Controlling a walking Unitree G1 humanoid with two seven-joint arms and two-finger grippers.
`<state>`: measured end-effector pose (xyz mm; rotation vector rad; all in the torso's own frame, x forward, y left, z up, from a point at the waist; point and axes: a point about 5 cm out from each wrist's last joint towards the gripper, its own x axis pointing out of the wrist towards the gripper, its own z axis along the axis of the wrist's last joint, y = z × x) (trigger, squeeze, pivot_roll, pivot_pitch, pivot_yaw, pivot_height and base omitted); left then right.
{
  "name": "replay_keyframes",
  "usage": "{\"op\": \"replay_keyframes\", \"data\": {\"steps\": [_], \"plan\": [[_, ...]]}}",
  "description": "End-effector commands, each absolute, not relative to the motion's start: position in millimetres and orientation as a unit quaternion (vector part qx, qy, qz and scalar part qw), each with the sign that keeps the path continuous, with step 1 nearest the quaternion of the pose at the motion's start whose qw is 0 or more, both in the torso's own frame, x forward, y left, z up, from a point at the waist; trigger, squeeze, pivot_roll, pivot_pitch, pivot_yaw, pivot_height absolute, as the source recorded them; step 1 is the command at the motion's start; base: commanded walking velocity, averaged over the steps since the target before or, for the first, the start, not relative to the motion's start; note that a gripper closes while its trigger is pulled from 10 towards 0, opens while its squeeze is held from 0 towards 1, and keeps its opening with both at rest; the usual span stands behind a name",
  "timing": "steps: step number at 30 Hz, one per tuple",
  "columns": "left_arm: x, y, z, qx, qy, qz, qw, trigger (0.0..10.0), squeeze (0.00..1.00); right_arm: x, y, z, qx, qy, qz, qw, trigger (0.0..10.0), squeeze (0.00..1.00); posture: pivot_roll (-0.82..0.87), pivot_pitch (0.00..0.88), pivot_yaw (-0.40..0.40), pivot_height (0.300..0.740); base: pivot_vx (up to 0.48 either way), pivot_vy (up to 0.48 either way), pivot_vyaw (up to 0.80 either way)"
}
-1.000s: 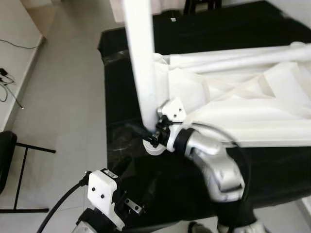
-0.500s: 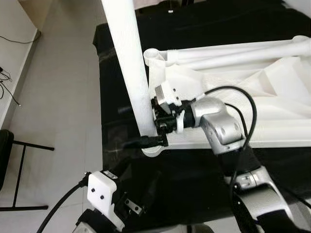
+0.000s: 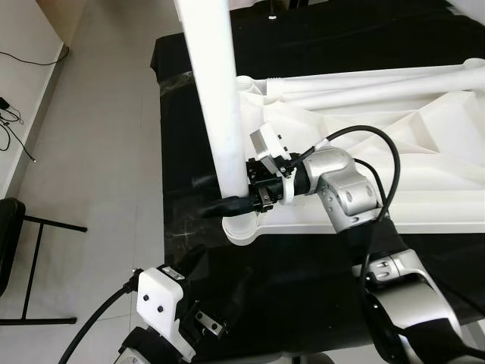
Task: Building children table
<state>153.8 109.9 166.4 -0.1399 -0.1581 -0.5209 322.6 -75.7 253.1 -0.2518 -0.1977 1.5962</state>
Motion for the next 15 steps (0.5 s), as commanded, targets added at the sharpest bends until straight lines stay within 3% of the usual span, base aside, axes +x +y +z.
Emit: {"op": "replay_keyframes", "data": {"steps": [1,2,3,4,5,6,9,15], "plan": [[151.0,110.8,162.6,-0.068,-0.064,-0.254,0.963,10.0,0.0,323.3,-85.8,241.3,-0.099,-0.073,0.669,0.733,0.0,0.0,0.02,0.29,0.078,0.74,0.0,0.0,0.0],[151.1,111.2,162.6,-0.068,-0.064,-0.254,0.963,10.0,0.0,320.1,-93.0,235.7,-0.085,-0.066,0.624,0.774,0.0,0.0,0.02,0.29,0.078,0.74,0.0,0.0,0.0],[151.3,112.1,162.7,-0.067,-0.064,-0.254,0.963,10.0,0.0,316.3,-97.2,219.7,-0.062,-0.036,0.537,0.841,0.0,0.0,0.03,0.29,0.079,0.74,0.0,0.0,0.0],[151.4,112.7,162.7,-0.066,-0.064,-0.254,0.963,10.0,0.0,313.4,-100.7,208.8,-0.048,-0.012,0.472,0.88,0.0,0.0,0.03,0.29,0.079,0.74,0.0,0.0,0.0],[151.6,113.8,162.7,-0.065,-0.064,-0.254,0.963,10.0,0.0,310.3,-109.4,190.8,-0.062,0.027,0.34,0.938,0.0,0.0,0.03,0.291,0.085,0.74,0.0,0.0,0.0],[151.8,114.6,162.7,-0.065,-0.064,-0.254,0.963,10.0,0.0,306.6,-117.5,180.4,-0.077,0.051,0.248,0.964,0.0,0.0,0.03,0.291,0.085,0.74,0.0,0.0,0.0],[152.4,115.5,162.7,-0.064,-0.064,-0.254,0.963,10.0,0.0,287.2,-111.5,168.6,-0.072,0.074,0.233,0.967,0.0,0.0,0.02,0.289,0.093,0.74,0.0,0.0,0.0],[153.2,115.0,160.9,-0.06,-0.061,-0.256,0.963,10.0,0.0,306.1,-101.6,187.1,-0.127,0.025,0.236,0.963,0.0,0.0,0.03,0.275,0.086,0.74,0.0,0.0,0.0]]}}
